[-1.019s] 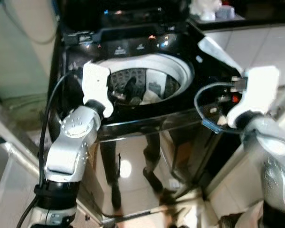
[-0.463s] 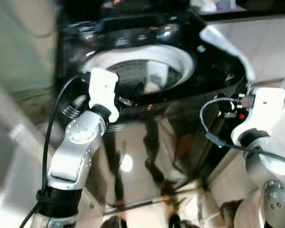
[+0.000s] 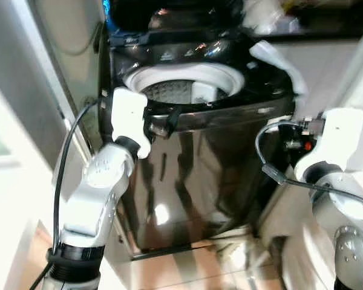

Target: Clothes washing

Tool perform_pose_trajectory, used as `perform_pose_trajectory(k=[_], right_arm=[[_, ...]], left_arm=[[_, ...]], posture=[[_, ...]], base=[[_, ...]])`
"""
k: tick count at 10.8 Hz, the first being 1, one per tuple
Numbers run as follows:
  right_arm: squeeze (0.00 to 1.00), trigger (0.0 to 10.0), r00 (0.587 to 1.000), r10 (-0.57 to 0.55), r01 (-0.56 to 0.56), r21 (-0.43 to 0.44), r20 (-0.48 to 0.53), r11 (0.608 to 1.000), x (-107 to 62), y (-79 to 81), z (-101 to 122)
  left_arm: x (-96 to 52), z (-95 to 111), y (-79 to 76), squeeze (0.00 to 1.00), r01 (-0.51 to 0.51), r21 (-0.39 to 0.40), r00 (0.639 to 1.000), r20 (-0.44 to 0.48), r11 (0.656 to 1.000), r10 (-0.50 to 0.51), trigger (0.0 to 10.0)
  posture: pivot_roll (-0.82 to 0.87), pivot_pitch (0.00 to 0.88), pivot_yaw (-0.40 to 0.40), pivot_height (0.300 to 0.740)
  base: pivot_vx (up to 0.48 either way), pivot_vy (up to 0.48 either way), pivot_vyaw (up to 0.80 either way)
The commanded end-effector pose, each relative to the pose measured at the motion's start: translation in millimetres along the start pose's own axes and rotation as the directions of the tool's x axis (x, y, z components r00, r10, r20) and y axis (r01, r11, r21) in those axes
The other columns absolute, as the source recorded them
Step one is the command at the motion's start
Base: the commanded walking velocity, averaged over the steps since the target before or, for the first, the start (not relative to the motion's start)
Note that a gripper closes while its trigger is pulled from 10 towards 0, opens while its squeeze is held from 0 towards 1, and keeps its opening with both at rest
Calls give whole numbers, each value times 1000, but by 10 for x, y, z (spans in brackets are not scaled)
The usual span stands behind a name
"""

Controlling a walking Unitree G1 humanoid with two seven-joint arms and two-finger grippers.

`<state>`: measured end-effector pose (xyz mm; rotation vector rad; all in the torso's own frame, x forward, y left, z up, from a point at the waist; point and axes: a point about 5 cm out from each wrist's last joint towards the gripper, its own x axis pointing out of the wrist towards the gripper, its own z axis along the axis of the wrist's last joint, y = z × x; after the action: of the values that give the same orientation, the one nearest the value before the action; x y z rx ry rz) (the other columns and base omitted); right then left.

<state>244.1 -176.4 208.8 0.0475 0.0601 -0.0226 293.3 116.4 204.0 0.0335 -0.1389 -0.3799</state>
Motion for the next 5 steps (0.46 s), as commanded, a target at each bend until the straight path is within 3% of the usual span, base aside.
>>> perform_pose_trajectory(k=[1, 3, 5], right_arm=[[0, 10000, 998, -62, 62, -40, -17, 997, -43, -74, -19], [0, 10000, 995, -97, 95, -78, -17, 992, -58, -119, -28], [0, 10000, 994, -110, 108, -79, -20, 991, -47, -127, -17]], left_arm=[[19, 3, -32, 0, 6, -11, 1000, 1, 1000, -6, 10000], [25, -49, -14, 0, -3, -32, 1000, -3, 999, 3, 10000], [25, -52, 0, 0, -15, -4, 1000, 1, 1000, 15, 10000]], posture=[[-64, 0, 12, 740], [-78, 0, 20, 740], [-72, 0, 8, 740]], base=[[0, 0, -800], [0, 0, -800], [0, 0, -800]])
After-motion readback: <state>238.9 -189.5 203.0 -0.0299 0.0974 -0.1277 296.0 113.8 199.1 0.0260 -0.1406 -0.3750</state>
